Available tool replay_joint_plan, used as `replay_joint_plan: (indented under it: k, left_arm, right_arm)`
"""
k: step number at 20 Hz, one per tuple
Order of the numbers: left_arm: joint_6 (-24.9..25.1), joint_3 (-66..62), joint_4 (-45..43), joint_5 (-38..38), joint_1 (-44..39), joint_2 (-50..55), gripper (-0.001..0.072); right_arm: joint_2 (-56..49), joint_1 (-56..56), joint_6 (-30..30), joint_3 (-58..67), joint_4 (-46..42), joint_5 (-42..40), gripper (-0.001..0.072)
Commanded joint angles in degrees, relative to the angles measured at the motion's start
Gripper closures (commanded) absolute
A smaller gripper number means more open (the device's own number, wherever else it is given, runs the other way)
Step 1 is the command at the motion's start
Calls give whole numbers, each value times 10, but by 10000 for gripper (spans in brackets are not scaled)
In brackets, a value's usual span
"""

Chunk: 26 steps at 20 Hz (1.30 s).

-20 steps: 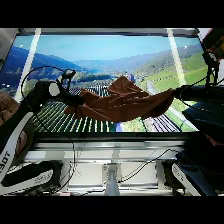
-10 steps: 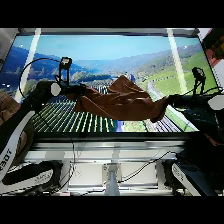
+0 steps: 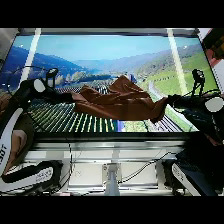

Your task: Fold the clothes and pants, and hang the long-sleeved shirts on hangers.

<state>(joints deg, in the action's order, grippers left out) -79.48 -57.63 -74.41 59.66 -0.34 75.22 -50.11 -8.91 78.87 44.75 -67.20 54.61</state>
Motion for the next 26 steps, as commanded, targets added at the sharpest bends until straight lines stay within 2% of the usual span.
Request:
replay_joint_plan:
  k: [1, 4, 5, 13, 17, 23, 25, 26]
  left_arm:
    - [155, 22, 124, 49, 57, 0, 107]
    - [234, 46, 147, 54, 66, 0, 118]
    - [241, 51, 147, 56, 66, 1, 154]
    - [245, 59, 210, 55, 65, 74, 144]
    - [245, 59, 214, 54, 65, 117, 146]
    - [245, 59, 228, -2, 65, 127, 168]
    - [245, 59, 240, -21, 65, 127, 227]
    - [245, 59, 239, -25, 65, 127, 228]
  right_arm:
    - [0, 0, -1, 0, -3, -17, 698]
    - [0, 0, -1, 0, -3, -23, 698]
    - [0, 0, -1, 0, -3, -23, 698]
    - [0, 0, -1, 0, -3, -32, 698]
    - [0, 0, -1, 0, -3, -32, 698]
    - [0, 0, 0, 0, -1, -32, 698]
    - [0, 0, 0, 0, -1, -32, 698]
    - [0, 0, 0, 0, -1, -32, 698]
